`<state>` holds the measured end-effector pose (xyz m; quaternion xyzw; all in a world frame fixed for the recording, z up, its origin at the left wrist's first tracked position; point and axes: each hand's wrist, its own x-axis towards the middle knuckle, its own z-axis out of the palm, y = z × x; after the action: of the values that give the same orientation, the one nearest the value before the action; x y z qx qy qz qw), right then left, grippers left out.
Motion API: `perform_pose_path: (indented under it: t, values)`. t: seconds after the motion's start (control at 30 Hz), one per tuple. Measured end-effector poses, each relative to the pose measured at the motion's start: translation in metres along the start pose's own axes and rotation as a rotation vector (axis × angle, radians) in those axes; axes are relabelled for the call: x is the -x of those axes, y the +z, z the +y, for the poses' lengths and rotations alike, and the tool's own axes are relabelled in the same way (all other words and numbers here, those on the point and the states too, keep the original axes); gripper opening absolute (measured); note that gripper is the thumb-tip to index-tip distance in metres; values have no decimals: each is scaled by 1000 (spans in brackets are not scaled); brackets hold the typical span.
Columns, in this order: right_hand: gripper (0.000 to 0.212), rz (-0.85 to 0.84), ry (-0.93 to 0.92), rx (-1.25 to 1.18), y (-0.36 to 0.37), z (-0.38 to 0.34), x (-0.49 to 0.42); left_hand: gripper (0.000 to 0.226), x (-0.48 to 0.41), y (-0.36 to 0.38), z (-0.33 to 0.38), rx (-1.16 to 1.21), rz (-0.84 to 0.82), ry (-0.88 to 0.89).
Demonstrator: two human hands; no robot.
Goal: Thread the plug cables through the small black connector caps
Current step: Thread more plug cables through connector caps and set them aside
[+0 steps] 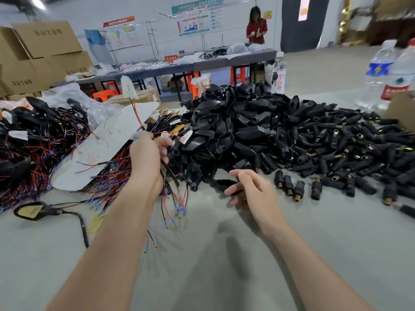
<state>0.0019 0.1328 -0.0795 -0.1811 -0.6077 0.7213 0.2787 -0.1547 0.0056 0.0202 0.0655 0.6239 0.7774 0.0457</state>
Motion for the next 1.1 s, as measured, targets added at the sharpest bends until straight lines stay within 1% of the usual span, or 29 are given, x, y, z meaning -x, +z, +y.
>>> perform_pose_path:
  t: [0.07,0.1,0.2,0.27,0.43,0.53,0.63,0.77,0.83,0.87,0.93,0.97,1.0,1.03,1.07,1.1]
  values:
    - [31,-98,42,-14,-2,1,2,27,15,9,-24,-59,78,57]
    - [35,-143,75,-37,-3,1,3,26,22,11,-37,-51,99,74]
    - [48,-235,165,-81,-11,-1,1,18,34,13,-68,68,86,83]
    - [50,-252,201,-84,-17,-4,-2,17,39,7,-86,45,72,109]
    - [42,-125,196,-167,-31,-11,-9,16,37,-7,-98,66,171,125]
    - [42,-137,124,-143,-32,-13,-5,15,38,-7,-96,81,203,141]
    - [45,-140,105,-115,-33,-12,-2,16,42,-9,-95,35,214,155]
    - [33,-102,87,-79,-34,-12,-1,14,44,-13,-93,-22,207,161]
    - [16,-87,52,18,-34,-9,-1,14,44,-14,-92,-37,201,145]
    - [10,-73,35,57,-34,-7,-1,13,44,-15,-92,-45,201,120]
    - [13,-35,14,105,-34,-4,-2,15,44,-18,-93,-39,212,57]
    - [14,-25,11,113,-34,-4,-2,23,44,-19,-94,-43,229,41]
    - [14,-19,12,112,-34,-4,-2,34,45,-19,-94,-85,257,63]
    - [15,-18,14,108,-34,-4,-2,43,47,-19,-94,-183,293,133]
    - [15,-20,16,105,-33,-4,-2,50,50,-18,-93,-317,316,256]
    - [14,-24,17,101,-33,-4,-2,52,56,-15,-92,-453,295,415]
